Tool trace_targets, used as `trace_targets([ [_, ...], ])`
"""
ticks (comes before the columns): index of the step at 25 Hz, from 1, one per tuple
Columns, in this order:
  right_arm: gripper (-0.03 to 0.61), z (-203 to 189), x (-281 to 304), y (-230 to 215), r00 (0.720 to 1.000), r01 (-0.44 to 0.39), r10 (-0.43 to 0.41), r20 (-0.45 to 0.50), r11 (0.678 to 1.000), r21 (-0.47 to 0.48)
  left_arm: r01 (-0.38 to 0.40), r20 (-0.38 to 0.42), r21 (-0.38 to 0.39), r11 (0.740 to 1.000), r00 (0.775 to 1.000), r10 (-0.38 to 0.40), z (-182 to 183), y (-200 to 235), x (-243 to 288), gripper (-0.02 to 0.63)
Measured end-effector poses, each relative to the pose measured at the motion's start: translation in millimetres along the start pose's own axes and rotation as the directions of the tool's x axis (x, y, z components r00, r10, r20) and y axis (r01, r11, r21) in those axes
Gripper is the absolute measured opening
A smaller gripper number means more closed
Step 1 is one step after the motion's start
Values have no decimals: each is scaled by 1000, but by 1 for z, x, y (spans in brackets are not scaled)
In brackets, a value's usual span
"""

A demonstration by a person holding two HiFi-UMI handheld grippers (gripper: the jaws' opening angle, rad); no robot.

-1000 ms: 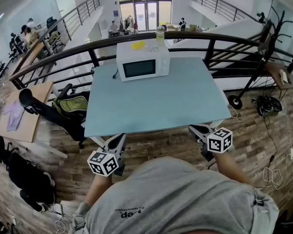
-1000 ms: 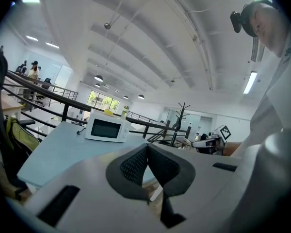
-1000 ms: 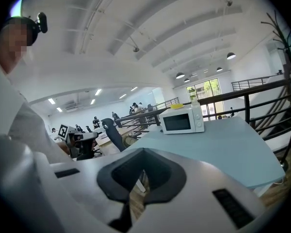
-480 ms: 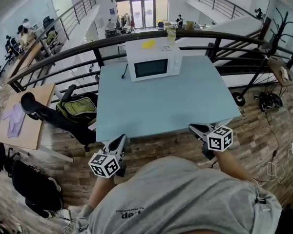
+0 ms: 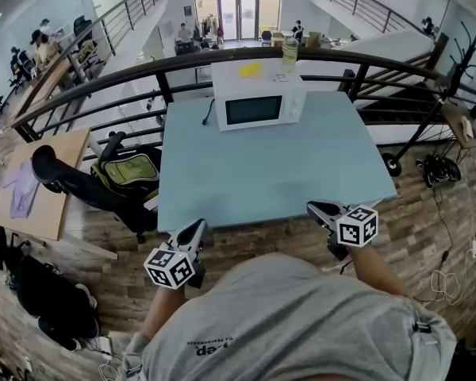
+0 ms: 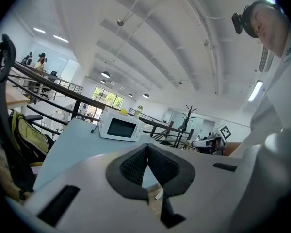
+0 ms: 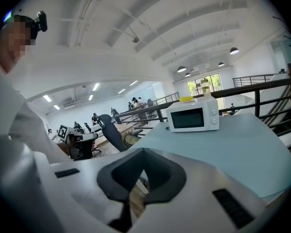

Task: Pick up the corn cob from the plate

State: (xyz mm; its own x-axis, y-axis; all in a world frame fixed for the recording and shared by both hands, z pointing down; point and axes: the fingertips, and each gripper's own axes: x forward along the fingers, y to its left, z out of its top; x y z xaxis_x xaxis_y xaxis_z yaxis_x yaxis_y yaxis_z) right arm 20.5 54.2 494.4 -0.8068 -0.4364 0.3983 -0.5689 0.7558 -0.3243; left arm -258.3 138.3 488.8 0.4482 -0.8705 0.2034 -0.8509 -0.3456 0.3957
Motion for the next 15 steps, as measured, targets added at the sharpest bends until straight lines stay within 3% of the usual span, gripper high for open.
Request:
trace_targets([
  [8, 15, 15, 20, -53, 998, -58, 58, 6, 998, 11, -59, -10, 21, 998, 998, 59, 12, 2, 42, 18],
  [15, 15, 45, 41, -162, 992, -123, 122, 21, 992, 30, -144, -9, 31, 989, 990, 144, 24, 2, 136, 18],
])
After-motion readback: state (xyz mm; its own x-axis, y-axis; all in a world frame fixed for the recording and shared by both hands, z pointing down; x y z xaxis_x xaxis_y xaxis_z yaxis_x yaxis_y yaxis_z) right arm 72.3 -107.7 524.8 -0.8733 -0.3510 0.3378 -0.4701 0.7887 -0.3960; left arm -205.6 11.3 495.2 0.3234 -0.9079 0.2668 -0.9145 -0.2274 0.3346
